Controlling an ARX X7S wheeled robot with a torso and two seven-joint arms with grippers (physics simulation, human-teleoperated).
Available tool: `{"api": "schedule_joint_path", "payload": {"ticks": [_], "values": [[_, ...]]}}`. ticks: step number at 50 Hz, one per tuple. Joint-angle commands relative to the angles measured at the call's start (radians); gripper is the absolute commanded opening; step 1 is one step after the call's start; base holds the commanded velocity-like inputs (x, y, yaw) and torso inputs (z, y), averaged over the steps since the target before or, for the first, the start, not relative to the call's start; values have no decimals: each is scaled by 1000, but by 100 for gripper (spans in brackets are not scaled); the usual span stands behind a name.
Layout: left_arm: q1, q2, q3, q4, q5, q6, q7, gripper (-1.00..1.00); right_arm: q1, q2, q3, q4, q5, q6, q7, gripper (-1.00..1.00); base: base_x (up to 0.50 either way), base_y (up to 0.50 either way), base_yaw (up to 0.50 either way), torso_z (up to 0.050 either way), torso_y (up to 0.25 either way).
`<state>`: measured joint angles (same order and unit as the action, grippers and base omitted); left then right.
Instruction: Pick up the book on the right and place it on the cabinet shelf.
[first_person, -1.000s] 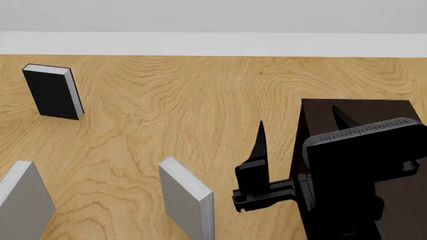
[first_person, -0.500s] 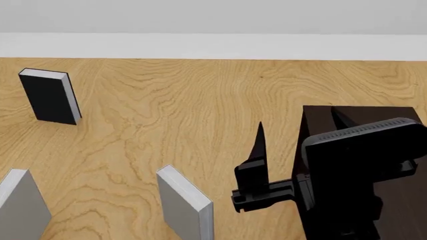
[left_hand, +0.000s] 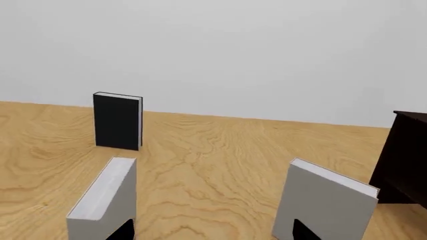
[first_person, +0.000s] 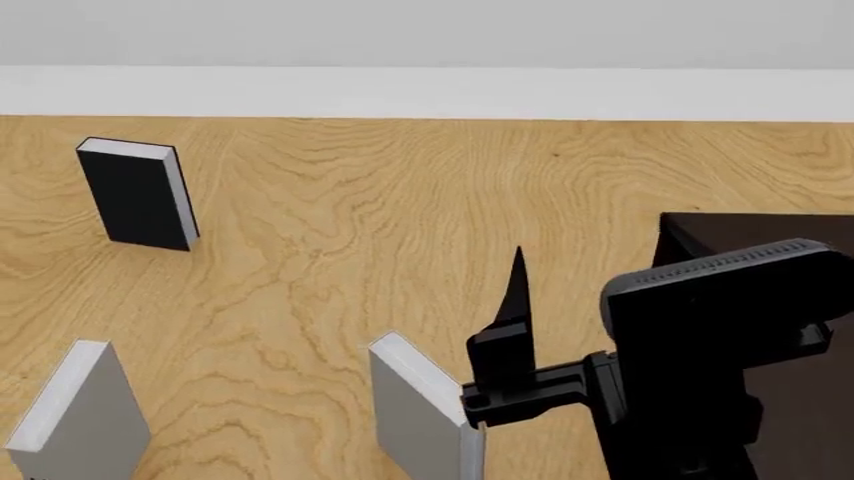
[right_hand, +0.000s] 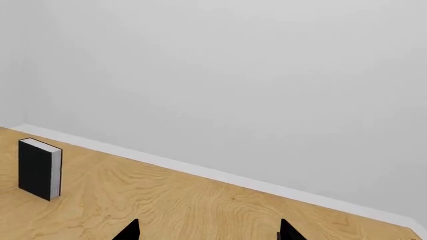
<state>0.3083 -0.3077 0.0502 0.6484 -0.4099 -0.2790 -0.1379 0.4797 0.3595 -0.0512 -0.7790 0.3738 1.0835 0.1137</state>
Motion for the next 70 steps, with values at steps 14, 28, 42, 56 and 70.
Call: {"api": "schedule_joint_path", "payload": {"ticks": [14,28,42,56,70], "values": [[-1,-12,15,0,8,13,-4,100,-3,4,9,6,16,9,4,100,0,0,0,0,0],[-17,-18,17,-5,-14,3,-3,100,171,15,18,96,177,216,-123,100,0,0,0,0,0],[-22,-25,23,-6,-20,-6,-10,100,310,21,-61,282,185,236,-181,100,0,0,0,0,0],[-21,-30,34,-11,-20,-6,-12,100,342,31,-93,312,224,337,-196,100,0,0,0,0,0],[-24,-40,45,0,-18,-19,-21,100,320,55,-137,302,254,351,-220,100,0,0,0,0,0]]}}
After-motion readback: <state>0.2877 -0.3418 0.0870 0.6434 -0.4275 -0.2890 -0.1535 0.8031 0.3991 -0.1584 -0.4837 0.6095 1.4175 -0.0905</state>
